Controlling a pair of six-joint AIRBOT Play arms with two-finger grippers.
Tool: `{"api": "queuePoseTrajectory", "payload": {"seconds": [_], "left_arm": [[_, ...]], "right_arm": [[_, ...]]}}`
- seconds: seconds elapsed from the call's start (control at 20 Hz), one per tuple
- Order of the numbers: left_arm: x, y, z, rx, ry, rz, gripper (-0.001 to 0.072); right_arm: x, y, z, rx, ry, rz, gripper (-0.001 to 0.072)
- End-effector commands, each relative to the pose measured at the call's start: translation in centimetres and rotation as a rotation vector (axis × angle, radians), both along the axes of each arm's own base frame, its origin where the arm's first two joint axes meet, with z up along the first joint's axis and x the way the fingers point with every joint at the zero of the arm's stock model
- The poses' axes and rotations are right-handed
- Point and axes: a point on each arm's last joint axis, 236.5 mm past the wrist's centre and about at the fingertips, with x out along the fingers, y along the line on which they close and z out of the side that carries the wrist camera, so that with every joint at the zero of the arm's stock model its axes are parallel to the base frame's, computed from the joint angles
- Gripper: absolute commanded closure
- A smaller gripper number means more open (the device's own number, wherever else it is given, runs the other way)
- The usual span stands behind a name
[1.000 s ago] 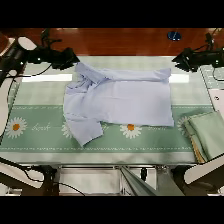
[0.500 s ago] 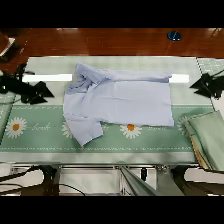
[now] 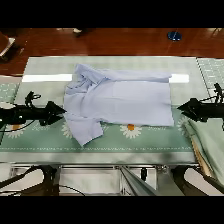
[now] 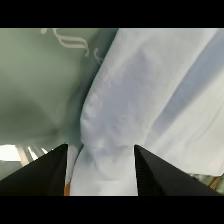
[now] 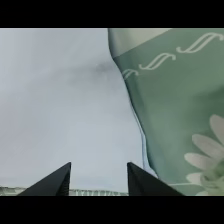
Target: Fold the shirts.
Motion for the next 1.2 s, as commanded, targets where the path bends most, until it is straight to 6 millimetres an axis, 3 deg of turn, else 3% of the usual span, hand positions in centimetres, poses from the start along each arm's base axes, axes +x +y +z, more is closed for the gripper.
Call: {"api": "queuePoseTrajectory", "payload": {"seconds": [0.0, 0.05, 0.1, 0.15, 0.25, 0.35, 0.5, 0.7, 0.9, 1.15], "left_arm": [[0.8, -1.2, -1.5, -0.003, -0.010, 0.034, 0.0241], [1.2, -1.3, -1.9, 0.021, -0.021, 0.035, 0.0382], [1.6, -1.3, -2.0, 0.038, -0.034, 0.044, 0.0567], [2.2, -1.3, -1.8, 0.036, -0.046, 0.060, 0.0684], [2.8, -1.4, -1.0, 0.023, -0.063, 0.061, 0.0686], [3.0, -1.8, -0.3, 0.008, -0.073, 0.037, 0.0686], [3.0, -2.2, 0.2, -0.001, -0.088, 0.005, 0.0686], [2.7, -2.5, 0.3, -0.012, -0.083, -0.009, 0.0686], [2.6, -2.5, 0.3, -0.012, -0.085, -0.015, 0.0686], [2.6, -2.6, 0.3, -0.012, -0.087, -0.021, 0.0686]], "right_arm": [[-0.6, 0.9, 0.1, 0.025, -0.005, 0.003, 0.0304], [-0.7, 1.0, 0.1, 0.028, -0.002, 0.007, 0.0304], [-0.8, 1.1, 0.1, 0.032, 0.001, 0.010, 0.0304], [-1.1, 1.1, 0.0, 0.029, 0.009, 0.018, 0.0304], [-2.4, 0.0, -1.1, -0.029, 0.074, 0.024, 0.0304], [-5.3, -1.4, -3.1, -0.093, 0.209, 0.005, 0.0304], [-8.0, 0.3, -4.8, -0.032, 0.309, -0.003, 0.0304], [-6.6, 0.4, -5.1, -0.011, 0.271, -0.044, 0.0304], [-5.9, 2.2, -6.3, 0.106, 0.290, -0.040, 0.0305], [-2.5, 3.1, -6.6, 0.212, 0.227, -0.095, 0.0313]]}}
